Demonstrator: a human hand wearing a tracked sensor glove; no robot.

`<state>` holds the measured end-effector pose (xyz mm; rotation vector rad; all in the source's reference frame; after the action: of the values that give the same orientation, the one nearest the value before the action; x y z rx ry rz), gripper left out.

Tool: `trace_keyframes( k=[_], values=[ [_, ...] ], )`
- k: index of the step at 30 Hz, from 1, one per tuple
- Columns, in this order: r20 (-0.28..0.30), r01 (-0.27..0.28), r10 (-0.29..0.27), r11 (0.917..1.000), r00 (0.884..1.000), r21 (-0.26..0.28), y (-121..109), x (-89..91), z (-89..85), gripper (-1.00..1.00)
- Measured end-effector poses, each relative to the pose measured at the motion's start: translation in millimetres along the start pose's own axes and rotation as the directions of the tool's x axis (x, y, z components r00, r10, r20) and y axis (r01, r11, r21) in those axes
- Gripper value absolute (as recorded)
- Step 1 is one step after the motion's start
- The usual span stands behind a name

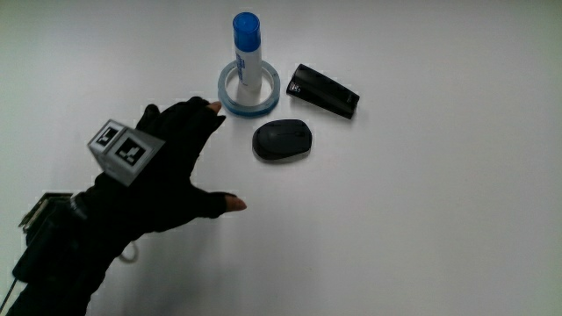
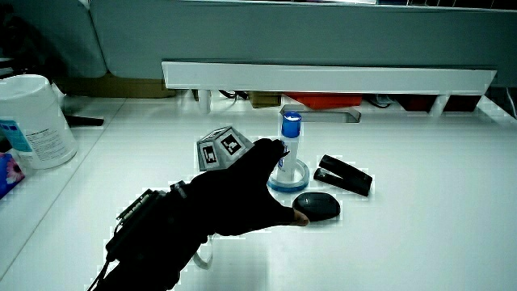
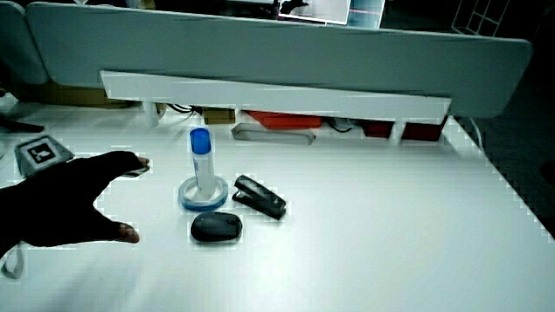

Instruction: Pick mouse

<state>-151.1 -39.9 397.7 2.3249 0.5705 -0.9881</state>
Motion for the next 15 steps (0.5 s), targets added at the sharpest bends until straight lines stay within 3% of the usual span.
trace_keyframes(
  k=[1,2,4,6,7,8,10,11,12,15],
  values=[
    [-0.006,-0.14,0.14,0.9885,0.99,-0.057,3.9,-1.1,-2.1,0.0],
    [0.002,-0.081,0.081,0.9962,0.997,-0.031,10.1,-4.1,-5.1,0.0],
    [-0.062,-0.12,0.117,0.9909,0.991,-0.061,18.4,-0.5,-6.2,0.0],
    [-0.107,-0.074,0.068,0.9958,0.992,-0.054,28.0,-1.5,-9.5,0.0],
    [-0.117,-0.099,0.091,0.9929,0.989,-0.066,31.1,-1.3,-10.9,0.0],
    [-0.07,-0.121,0.115,0.9895,0.991,-0.08,34.6,-5.6,-14.7,0.0],
    [-0.125,-0.112,0.101,0.9899,0.987,-0.087,41.1,-5.3,-17.6,0.0],
    [-0.109,-0.118,0.108,0.9888,0.988,-0.09,43.9,-5.8,-19.5,0.0],
    [-0.166,-0.096,0.082,0.9922,0.983,-0.079,47.1,-2.5,-19.4,0.0],
    [-0.169,-0.132,0.113,0.9854,0.979,-0.108,56.4,-5.6,-24.2,0.0]
  ],
)
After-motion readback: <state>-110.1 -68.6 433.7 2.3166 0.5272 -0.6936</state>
